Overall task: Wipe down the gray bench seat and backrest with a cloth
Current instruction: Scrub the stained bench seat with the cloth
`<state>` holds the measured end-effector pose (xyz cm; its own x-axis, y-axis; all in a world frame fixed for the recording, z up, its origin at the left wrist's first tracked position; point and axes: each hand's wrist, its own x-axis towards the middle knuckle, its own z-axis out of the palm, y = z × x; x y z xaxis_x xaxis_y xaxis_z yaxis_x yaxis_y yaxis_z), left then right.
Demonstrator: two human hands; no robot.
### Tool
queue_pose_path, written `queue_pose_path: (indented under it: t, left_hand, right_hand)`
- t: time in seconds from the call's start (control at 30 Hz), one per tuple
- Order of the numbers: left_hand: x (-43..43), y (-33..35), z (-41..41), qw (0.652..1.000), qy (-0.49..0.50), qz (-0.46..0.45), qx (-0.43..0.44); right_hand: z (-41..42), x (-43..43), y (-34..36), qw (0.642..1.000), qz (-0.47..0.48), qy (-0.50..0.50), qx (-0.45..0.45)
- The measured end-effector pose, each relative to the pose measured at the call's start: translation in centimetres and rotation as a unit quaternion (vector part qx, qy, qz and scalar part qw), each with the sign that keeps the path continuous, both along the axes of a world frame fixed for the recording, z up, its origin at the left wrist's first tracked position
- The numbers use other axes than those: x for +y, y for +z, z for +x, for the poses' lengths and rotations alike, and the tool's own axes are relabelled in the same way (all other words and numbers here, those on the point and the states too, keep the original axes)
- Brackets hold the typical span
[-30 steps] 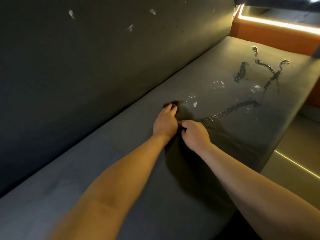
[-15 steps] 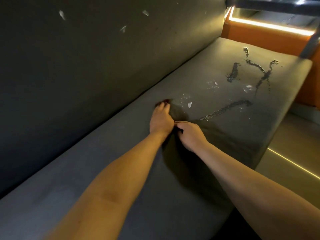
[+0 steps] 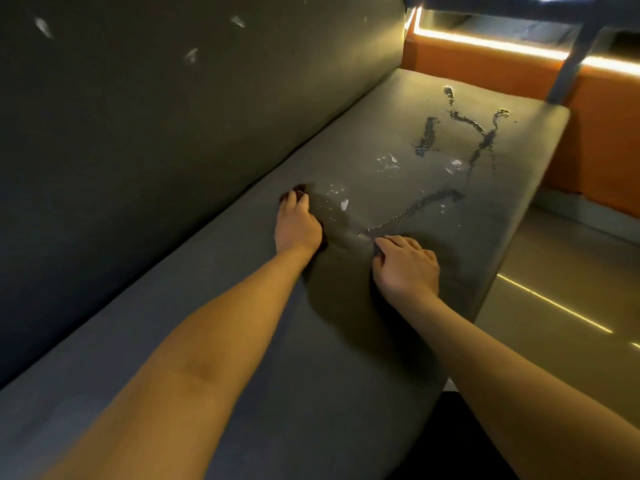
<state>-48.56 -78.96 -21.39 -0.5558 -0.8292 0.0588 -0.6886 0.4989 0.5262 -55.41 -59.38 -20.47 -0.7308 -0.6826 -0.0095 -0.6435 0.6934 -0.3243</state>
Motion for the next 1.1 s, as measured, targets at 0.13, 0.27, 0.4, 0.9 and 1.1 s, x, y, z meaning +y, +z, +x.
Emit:
queue_pose_path:
  t: [0.13, 0.27, 0.4, 0.9, 1.1]
  left_hand:
    - [5.6, -0.1, -3.3, 0.99, -0.141, 0.014, 0.019]
    - [7.8, -0.4, -3.5, 0.978, -0.204, 0.019, 0.027]
    - [7.8, -0.7, -2.4, 0.964, -0.264, -0.001, 0.02]
    - [8.8, -0.8, -2.7, 0.989, -0.15, 0.01, 0.017]
    - [11.2, -1.2, -2.0, 0.969, -0.244, 0.007, 0.023]
  right_hand:
    - [-0.6, 0.7, -0.6, 1.0, -0.007, -0.007, -0.002]
    - [-0.4, 1.3, -0.9, 0.999, -0.029, -0.015, -0.009]
    - [-0.3, 1.6, -0.8, 0.998, -0.049, -0.025, -0.016]
    - [-1.4, 2.3, -1.7, 0.979, -0.171, -0.088, -0.069]
    - [-0.9, 3.2, -1.4, 0.99, -0.116, -0.042, -0.067]
